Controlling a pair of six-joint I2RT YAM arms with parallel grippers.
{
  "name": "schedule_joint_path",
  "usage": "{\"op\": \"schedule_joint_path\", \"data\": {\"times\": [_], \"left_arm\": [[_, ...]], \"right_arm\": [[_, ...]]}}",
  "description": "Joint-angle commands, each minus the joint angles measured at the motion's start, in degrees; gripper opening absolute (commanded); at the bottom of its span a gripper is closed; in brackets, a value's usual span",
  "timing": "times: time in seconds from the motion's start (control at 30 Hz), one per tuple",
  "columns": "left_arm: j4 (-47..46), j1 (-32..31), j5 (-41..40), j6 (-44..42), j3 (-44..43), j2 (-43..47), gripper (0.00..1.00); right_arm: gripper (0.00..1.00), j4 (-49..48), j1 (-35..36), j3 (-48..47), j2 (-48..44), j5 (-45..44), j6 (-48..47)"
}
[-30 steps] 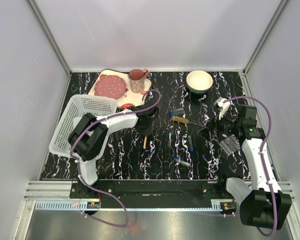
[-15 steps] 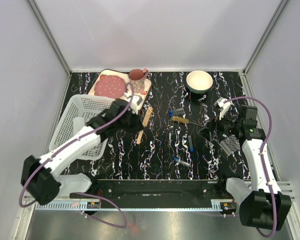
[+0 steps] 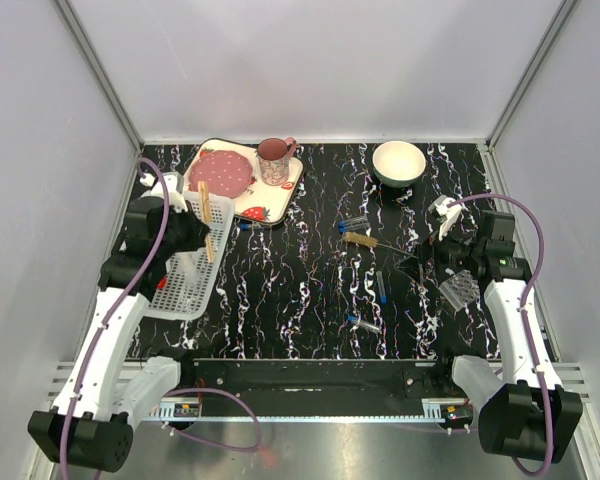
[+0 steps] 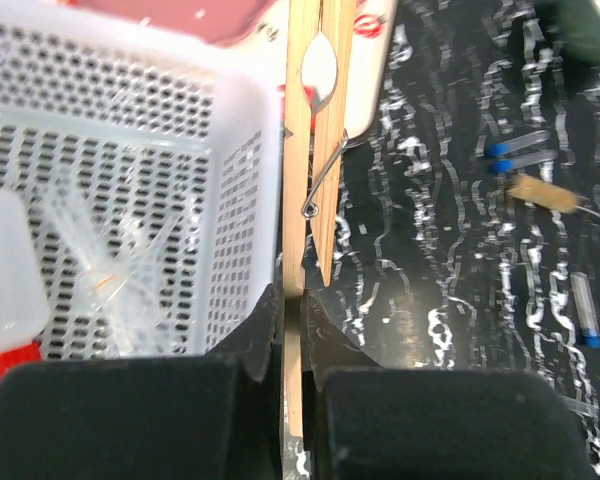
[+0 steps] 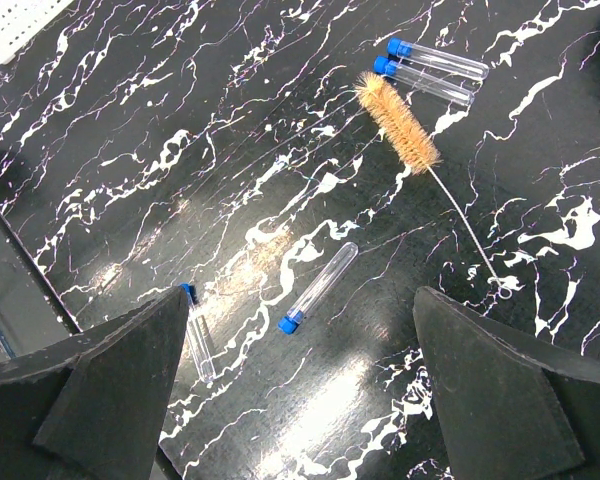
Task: Organize the chemistry lab equipment
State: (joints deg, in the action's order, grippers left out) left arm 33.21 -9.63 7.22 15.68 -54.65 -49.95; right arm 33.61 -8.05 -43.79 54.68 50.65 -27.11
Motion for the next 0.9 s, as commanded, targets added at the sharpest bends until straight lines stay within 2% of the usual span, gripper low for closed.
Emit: {"op": "schedule_joint_path", "data": {"times": [0.0, 0.23, 0.87], "left_arm": [[1.5, 2.86, -5.9, 1.71, 2.27, -1.28, 0.0], [1.68, 6.2, -8.63, 2.51, 4.55, -4.1, 0.0], [1.15, 7.61, -8.37, 2.86, 5.61, -7.0, 0.08]], "right_arm": [[1.0, -1.96, -0.38, -0.07, -1.15, 1.47, -0.66], [1.0, -2.05, -0.38, -0.07, -0.89, 1.55, -0.75], [1.0, -2.05, -0.73, 0.02, -0.8, 1.73, -0.75]]}}
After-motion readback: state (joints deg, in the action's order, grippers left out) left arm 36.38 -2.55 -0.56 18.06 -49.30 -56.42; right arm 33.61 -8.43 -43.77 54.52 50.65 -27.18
